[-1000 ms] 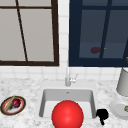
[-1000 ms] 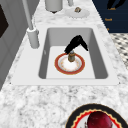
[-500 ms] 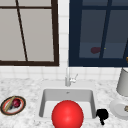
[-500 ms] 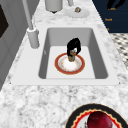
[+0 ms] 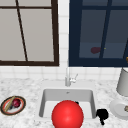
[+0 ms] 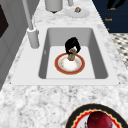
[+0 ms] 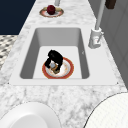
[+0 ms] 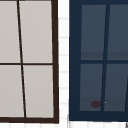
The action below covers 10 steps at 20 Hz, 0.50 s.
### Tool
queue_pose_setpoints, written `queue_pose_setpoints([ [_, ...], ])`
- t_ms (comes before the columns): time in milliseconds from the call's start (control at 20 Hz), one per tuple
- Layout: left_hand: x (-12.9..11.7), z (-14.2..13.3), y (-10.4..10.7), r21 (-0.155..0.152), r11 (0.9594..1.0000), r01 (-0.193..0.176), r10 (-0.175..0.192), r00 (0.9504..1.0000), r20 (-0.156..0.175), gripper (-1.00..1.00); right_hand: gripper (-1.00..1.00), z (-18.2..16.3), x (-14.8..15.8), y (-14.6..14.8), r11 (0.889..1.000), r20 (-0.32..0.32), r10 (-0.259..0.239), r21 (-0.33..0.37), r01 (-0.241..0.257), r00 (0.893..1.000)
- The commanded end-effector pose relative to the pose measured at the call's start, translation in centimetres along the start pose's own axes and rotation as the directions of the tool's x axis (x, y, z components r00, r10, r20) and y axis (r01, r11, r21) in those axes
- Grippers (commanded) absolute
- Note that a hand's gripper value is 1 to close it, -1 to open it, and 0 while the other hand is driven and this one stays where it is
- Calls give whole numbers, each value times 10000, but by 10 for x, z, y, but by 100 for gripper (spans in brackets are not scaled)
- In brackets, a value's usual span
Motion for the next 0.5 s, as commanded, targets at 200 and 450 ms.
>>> queue_pose_setpoints([
  [200, 1, 2, 33, -122, 9997, 204, -207, 9996, -203, 100, 0, 0, 0, 0, 10000, 0, 0, 0, 0, 10000],
  [450, -5, 18, 47, 98, 9991, -402, 403, 9992, -52, 100, 0, 0, 0, 0, 10000, 0, 0, 0, 0, 10000],
])
